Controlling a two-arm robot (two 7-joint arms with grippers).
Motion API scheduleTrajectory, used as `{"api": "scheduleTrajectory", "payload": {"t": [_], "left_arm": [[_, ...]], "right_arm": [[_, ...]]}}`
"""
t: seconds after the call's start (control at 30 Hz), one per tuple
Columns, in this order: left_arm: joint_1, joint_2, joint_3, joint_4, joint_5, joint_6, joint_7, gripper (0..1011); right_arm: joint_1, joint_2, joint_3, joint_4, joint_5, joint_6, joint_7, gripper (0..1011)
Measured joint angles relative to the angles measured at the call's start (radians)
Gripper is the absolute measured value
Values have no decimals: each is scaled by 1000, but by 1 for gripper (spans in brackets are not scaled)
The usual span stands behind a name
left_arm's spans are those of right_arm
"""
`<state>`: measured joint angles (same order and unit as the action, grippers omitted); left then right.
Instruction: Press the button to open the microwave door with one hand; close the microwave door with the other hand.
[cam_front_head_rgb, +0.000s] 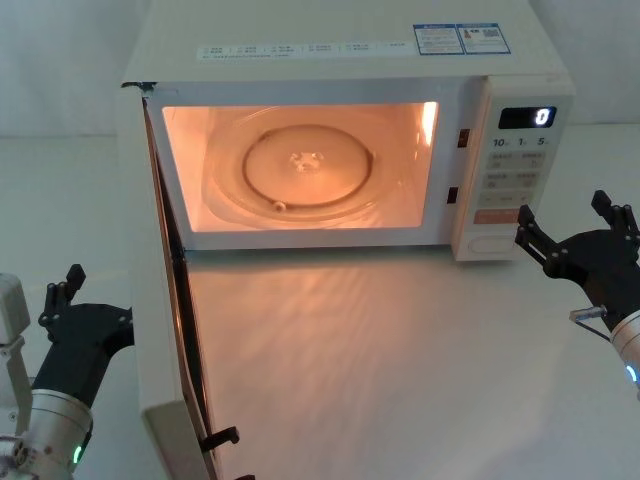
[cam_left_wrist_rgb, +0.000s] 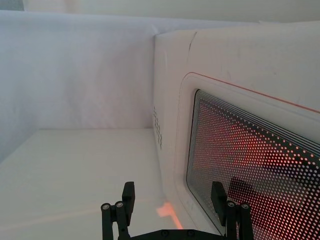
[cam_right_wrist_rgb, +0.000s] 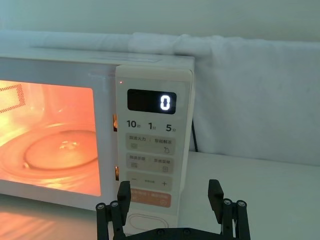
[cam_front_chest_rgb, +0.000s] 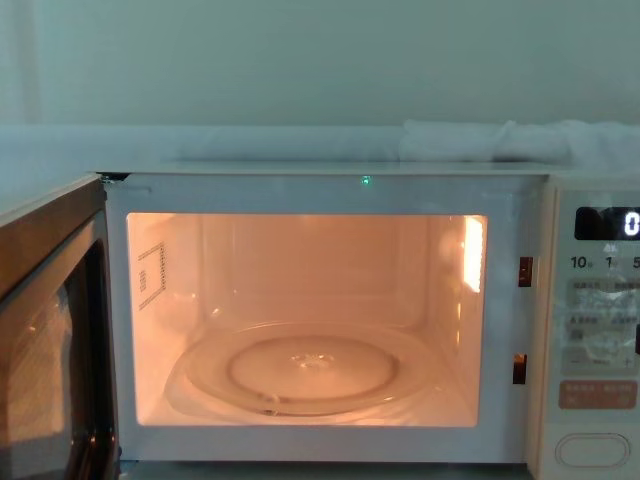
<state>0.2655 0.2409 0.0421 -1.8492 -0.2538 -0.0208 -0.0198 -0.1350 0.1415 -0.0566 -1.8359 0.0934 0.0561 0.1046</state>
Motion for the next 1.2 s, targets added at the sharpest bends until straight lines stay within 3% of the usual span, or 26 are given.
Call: {"api": "scheduleTrajectory", "payload": {"t": [0.63, 0.8, 1.2], "left_arm": [[0, 0, 0, 0, 0, 0, 0, 979], [0, 0, 0, 0, 0, 0, 0, 883], [0, 0, 0, 0, 0, 0, 0, 516]], "right_arm": [[0, 0, 0, 0, 0, 0, 0, 1002], [0, 0, 0, 0, 0, 0, 0, 1002], [0, 0, 0, 0, 0, 0, 0, 1002]]}}
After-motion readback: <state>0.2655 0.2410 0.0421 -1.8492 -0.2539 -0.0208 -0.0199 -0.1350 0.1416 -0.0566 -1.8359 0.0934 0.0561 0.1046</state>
